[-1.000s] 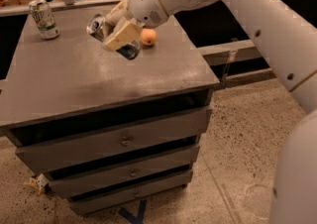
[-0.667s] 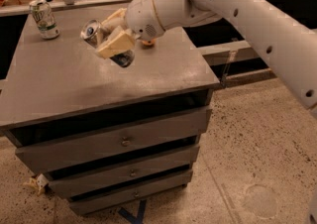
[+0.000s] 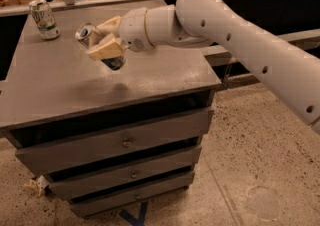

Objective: Place redbull can upright

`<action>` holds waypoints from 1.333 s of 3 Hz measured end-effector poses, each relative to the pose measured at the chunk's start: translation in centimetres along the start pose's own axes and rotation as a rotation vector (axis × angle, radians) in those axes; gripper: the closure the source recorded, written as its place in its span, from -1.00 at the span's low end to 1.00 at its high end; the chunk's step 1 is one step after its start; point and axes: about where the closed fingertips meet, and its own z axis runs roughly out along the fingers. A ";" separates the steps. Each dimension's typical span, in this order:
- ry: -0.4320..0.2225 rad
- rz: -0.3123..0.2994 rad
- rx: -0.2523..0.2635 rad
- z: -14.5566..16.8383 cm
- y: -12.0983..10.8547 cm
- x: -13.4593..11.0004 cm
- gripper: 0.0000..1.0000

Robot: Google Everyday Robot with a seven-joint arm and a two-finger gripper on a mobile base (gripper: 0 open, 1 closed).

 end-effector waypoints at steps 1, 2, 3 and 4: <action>-0.044 0.054 0.061 0.8 -1.2 0.7 1.00; -0.071 0.111 0.099 1.0 -2.1 1.4 1.00; -0.087 0.167 0.125 1.1 -2.4 2.1 1.00; -0.094 0.206 0.140 1.1 -2.5 2.7 1.00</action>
Offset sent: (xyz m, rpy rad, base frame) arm 0.0400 -0.0070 -0.0138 0.1772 0.1106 -0.1647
